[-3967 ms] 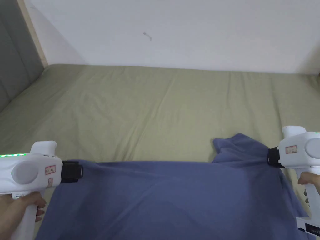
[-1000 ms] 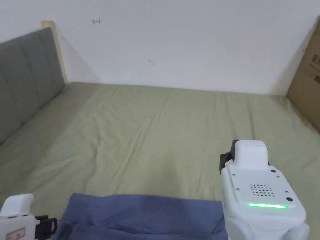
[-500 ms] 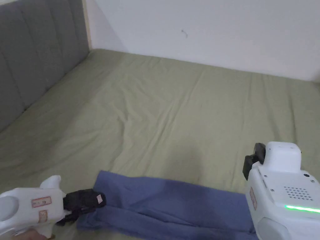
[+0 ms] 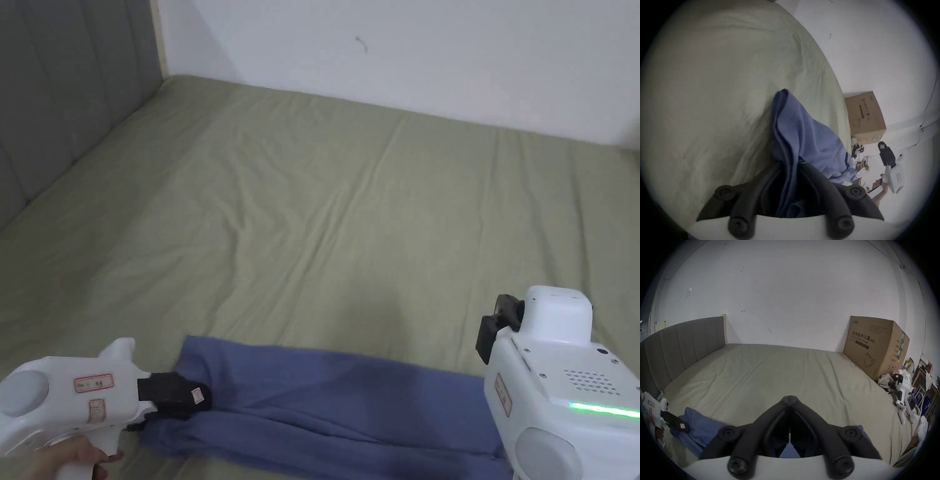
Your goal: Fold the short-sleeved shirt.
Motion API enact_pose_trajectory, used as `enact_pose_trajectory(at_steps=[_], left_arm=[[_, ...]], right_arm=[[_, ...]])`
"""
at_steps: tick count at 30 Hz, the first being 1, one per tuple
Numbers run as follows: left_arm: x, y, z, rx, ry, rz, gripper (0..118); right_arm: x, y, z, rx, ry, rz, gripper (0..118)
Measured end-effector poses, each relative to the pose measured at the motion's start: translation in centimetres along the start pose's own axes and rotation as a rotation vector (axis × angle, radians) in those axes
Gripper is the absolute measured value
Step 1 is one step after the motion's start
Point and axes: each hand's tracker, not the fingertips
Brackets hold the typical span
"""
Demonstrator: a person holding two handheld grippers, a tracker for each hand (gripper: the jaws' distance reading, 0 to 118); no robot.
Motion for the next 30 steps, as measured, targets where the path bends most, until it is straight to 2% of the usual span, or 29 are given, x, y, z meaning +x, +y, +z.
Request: enact_pose_trajectory(at_steps=[3,7,12,18,20,24,28,30], left_arm=[[1.4,0.2,0.8,-0.015,0.073,-0.095,7],[1.6,0.3,2.0,-0.005,0.065,-0.092,7],[1.0,0.7,3.9,0.019,0.13,-0.086,7],[1.9,1.1,5.9,0.053,0.202,-0.099,7],[3.5,0.9,5.8,0.053,0.236,-0.107,7],[8.6,0.4,5.4,0.073,0.388,-0.21,7],[15.6,-1.2,4.8,0.094,0.348,-0.339,7],[18.7,-2.2,3.6,0.091,0.34,-0.348,7]], right_arm=[[0.6,0.0,0.1,-0.002,-0.011,0.004,1],[1.3,0.1,0.4,-0.005,-0.017,-0.028,1],[1.9,0.0,1.0,-0.003,-0.014,-0.025,1],[3.4,-0.3,1.6,-0.012,-0.021,-0.06,1],[4.0,-0.5,1.8,-0.016,-0.028,-0.073,1],[5.5,-0.7,2.3,-0.018,-0.034,-0.086,1],[7.4,-0.7,3.2,0.0,-0.052,-0.1,1],[8.3,-0.7,3.7,0.013,-0.063,-0.105,1]])
